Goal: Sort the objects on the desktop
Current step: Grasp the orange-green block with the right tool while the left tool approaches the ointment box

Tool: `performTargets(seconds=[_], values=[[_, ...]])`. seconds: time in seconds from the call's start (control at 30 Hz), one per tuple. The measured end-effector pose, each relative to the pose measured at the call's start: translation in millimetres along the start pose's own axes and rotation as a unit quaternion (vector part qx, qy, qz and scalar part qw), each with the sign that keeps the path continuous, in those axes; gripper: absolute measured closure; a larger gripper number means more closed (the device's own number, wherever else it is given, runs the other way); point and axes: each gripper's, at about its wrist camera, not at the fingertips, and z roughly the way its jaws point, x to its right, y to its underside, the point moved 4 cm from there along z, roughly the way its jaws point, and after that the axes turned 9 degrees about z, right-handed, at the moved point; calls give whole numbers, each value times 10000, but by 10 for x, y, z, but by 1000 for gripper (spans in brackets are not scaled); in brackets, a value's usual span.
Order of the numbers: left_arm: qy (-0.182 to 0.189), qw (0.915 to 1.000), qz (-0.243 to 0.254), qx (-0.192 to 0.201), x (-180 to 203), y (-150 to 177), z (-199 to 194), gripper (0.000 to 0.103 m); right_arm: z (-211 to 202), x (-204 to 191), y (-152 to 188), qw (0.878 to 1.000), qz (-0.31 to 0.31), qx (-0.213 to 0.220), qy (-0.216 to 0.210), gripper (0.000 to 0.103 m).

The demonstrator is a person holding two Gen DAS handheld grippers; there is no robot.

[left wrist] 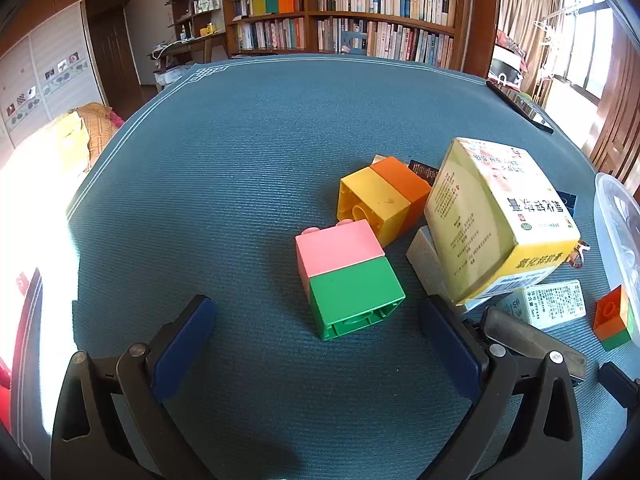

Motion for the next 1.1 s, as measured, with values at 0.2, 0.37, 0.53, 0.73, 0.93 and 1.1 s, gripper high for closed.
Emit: performTargets(seconds=[0.2, 0.37, 0.53, 0.73, 0.93, 1.1], values=[[-13, 10000, -7, -2, -42, 10, 16, 0, -4, -1, 9, 10000, -1, 0, 5, 0], [3, 10000, -17, 0, -73, 20, 38, 0, -16, 29, 16, 9998, -70, -49, -158, 0], [10, 10000, -19, 6, -57, 32, -17, 0, -78, 169, 51, 9992, 73, -36, -395, 0], [31, 10000, -8, 10, -44, 41, -17, 0, -132, 384, -3, 9931, 672, 97, -960, 0], [28, 10000, -7, 11, -39, 39, -18, 0, -191, 502, -52, 9872, 1226, 233, -993, 13], [26, 10000, -5, 9, -35, 34, -17, 0, -161, 661, -180, 9804, 1720, 376, -884, 27]])
